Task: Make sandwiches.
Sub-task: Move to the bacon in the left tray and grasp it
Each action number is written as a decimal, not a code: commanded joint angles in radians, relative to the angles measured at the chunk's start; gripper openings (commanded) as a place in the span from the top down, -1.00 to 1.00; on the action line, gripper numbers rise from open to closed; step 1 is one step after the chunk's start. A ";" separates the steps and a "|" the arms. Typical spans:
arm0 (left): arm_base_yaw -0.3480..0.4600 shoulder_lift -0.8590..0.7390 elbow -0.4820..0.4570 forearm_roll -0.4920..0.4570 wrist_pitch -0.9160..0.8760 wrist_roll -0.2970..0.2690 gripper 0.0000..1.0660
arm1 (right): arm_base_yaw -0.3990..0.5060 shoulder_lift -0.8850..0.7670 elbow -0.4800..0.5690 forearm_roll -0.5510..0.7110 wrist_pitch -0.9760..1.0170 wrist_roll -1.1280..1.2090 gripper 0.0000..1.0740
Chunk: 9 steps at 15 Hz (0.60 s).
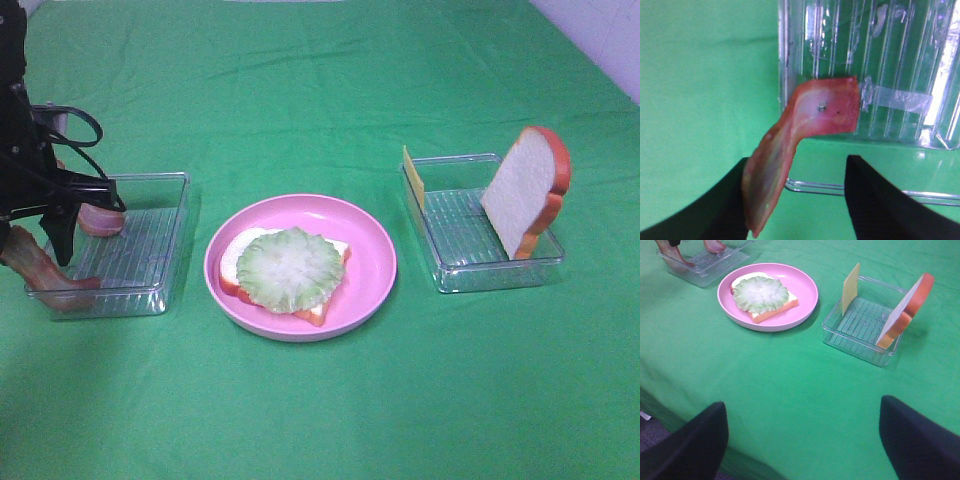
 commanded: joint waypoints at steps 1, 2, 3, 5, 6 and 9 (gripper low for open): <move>0.000 0.003 -0.003 -0.009 -0.010 0.000 0.30 | 0.000 -0.011 0.003 -0.007 -0.012 -0.003 -0.46; 0.000 0.003 -0.003 -0.009 -0.011 0.000 0.43 | 0.000 -0.011 0.003 -0.007 -0.012 -0.003 -0.46; 0.000 0.003 -0.003 -0.009 -0.012 0.000 0.57 | 0.000 -0.011 0.003 -0.007 -0.012 -0.003 -0.46; 0.000 0.003 -0.003 -0.006 -0.013 0.000 0.79 | 0.000 -0.011 0.003 -0.007 -0.012 -0.003 -0.46; 0.000 0.003 -0.003 -0.003 -0.013 0.000 0.90 | 0.000 -0.011 0.003 -0.007 -0.012 -0.003 -0.46; 0.000 0.003 -0.003 -0.002 -0.016 0.000 1.00 | 0.000 -0.011 0.003 -0.007 -0.012 -0.002 -0.46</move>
